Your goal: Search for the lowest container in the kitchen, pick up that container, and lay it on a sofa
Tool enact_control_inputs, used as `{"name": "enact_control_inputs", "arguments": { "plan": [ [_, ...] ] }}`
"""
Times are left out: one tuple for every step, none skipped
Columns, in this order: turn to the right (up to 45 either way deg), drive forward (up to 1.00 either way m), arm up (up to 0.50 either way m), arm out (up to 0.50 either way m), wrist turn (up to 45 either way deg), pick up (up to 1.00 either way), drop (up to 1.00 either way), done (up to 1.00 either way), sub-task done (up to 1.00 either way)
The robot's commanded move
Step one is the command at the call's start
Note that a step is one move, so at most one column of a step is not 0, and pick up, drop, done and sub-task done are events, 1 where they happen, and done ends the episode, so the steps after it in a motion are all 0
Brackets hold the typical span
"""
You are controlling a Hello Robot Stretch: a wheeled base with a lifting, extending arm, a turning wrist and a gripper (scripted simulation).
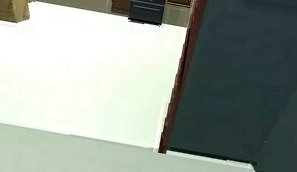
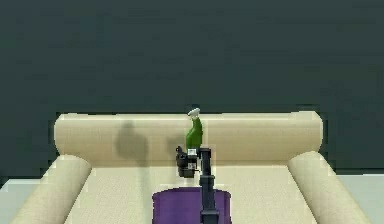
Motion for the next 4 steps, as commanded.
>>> {"name": "enact_control_inputs", "arguments": {
  "plan": [
    [0.0,0.0,-0.32,0.0,0.0,0.0,0.0,0.0,0.0],
    [0.0,0.0,0.0,0.0,0.0,0.0,1.0,0.0,0.0],
    [0.0,0.0,0.1,0.0,0.0,0.0,0.0,0.0,0.0],
    [0.0,0.0,0.0,-0.08,0.0,0.0,0.0,0.0,0.0]
  ]
}}
